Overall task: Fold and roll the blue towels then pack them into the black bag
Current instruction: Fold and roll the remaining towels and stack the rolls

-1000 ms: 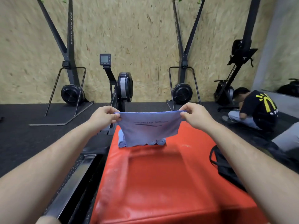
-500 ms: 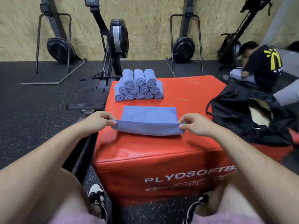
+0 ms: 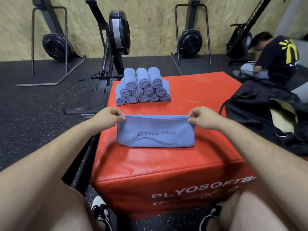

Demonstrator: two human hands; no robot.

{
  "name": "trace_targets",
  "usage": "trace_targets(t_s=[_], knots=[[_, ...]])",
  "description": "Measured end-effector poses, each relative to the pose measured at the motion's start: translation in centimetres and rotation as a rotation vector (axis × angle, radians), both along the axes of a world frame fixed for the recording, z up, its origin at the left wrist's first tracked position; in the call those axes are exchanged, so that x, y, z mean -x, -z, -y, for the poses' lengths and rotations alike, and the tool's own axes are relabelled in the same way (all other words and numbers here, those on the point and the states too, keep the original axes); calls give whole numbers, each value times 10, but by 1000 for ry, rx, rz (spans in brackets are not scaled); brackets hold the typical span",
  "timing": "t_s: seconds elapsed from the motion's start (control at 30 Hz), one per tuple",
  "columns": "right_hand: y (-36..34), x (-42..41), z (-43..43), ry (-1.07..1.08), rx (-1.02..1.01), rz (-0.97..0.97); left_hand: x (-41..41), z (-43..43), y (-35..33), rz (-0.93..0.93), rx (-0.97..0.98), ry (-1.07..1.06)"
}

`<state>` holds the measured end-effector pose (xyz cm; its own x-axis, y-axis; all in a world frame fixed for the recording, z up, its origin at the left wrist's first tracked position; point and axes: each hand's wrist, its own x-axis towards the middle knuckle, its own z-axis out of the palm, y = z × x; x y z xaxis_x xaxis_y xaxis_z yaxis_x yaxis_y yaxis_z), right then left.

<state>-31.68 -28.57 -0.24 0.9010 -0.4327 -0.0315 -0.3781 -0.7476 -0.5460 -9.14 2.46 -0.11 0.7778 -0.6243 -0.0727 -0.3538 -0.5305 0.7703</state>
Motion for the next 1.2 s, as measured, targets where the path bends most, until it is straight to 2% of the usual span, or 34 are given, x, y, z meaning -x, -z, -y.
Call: trace_targets(t_s=[0.17, 0.43, 0.67, 0.73, 0.8, 0.9, 0.97, 1.07, 1.2], knots=[[17, -32, 11, 43, 93, -3, -25, 33, 20, 83, -36, -76], [45, -67, 26, 159, 119, -11, -50, 64, 58, 190, -105, -203], [60, -80, 13, 267, 279, -72, -54, 76, 78, 298, -137, -195], [56, -81, -4, 308, 475, -109, -45, 79, 77, 511, -209, -217], [51, -87, -28, 261, 644, -36, -27, 90, 71, 707, -194, -163], [61, -100, -68, 71, 559, 36, 9, 112, 73, 636, -74, 94], [76, -105, -87, -9, 467, -9, 24, 121, 86, 551, -144, 218], [92, -104, -88, -43, 367, -96, 25, 122, 99, 498, -305, 253], [96, -95, -66, -16, 344, -142, 19, 112, 98, 521, -370, 256]])
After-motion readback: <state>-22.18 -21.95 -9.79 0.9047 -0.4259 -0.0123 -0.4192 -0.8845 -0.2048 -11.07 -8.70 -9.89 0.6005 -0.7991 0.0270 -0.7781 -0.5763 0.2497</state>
